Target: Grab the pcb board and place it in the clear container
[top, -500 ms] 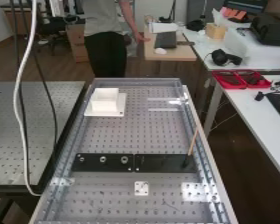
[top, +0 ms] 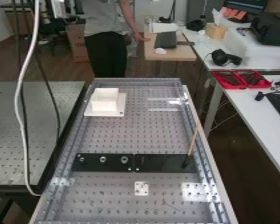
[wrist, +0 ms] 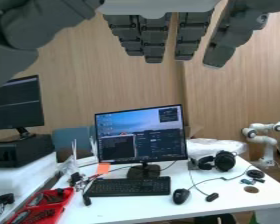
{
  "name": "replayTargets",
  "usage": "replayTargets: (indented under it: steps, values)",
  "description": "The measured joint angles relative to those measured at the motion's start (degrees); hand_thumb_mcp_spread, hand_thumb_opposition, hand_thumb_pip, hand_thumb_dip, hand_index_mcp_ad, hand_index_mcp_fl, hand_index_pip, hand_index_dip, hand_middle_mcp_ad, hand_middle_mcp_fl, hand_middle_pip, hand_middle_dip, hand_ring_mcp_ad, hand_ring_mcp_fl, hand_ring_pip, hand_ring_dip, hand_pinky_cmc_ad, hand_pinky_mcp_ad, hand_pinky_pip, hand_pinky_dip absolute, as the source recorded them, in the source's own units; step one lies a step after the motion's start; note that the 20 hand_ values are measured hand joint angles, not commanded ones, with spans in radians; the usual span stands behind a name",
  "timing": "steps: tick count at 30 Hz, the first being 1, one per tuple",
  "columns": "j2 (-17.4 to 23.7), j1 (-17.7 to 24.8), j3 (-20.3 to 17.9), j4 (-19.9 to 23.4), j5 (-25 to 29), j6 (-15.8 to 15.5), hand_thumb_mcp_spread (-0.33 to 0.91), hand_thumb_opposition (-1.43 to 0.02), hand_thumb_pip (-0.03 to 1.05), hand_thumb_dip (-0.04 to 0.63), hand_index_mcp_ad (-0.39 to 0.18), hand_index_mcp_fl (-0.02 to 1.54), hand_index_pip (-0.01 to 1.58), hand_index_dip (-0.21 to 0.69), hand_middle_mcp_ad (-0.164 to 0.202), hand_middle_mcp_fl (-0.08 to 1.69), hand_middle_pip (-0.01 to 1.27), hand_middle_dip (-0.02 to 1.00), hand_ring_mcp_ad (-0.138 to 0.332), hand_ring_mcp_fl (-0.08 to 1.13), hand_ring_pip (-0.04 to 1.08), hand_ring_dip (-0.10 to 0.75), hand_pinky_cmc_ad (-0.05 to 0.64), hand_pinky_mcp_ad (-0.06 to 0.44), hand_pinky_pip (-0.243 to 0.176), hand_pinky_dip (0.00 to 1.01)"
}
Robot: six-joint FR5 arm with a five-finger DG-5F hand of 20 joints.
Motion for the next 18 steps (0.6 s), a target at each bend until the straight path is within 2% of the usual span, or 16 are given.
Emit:
replayTargets:
  steps: [1, 3, 7, 9, 18]
  values:
    - [-0.03, 0.01, -0.08, 0.06, 0.04, -0.04, 0.19, -0.54, 0.12, 0.003, 0.086, 0.02, 0.06, 0.079, 0.089, 0.01, 0.12, 0.06, 0.157, 0.00, 0.08, 0.012, 0.283, 0.195, -0.075, 0.31]
    - [-0.29, 0.11, -0.68, 0.41, 0.42, -0.36, 0.18, -0.54, 0.12, 0.003, 0.091, 0.02, 0.06, 0.073, 0.096, 0.01, 0.12, 0.06, 0.155, 0.00, 0.07, 0.012, 0.298, 0.215, -0.091, 0.31]
    - [-0.76, 0.39, -2.34, 1.86, 1.09, -0.70, 0.21, -0.57, 0.13, 0.007, 0.091, 0.03, 0.06, 0.087, 0.108, 0.01, 0.13, 0.07, 0.171, 0.00, 0.08, 0.012, 0.295, 0.215, -0.101, 0.34]
    - [-1.07, 0.42, -3.54, 3.14, 1.29, -0.63, 0.23, -0.57, 0.13, 0.007, 0.091, 0.04, 0.07, 0.126, 0.105, 0.01, 0.14, 0.08, 0.166, 0.00, 0.08, 0.012, 0.311, 0.215, -0.106, 0.35]
    - [-4.21, -0.25, -12.46, 14.70, 3.10, 2.06, 0.26, -0.61, 0.17, 0.007, 0.091, 0.12, 0.07, 0.218, 0.105, 0.02, 0.14, 0.11, 0.171, 0.02, 0.08, 0.012, 0.314, 0.216, -0.106, 0.39]
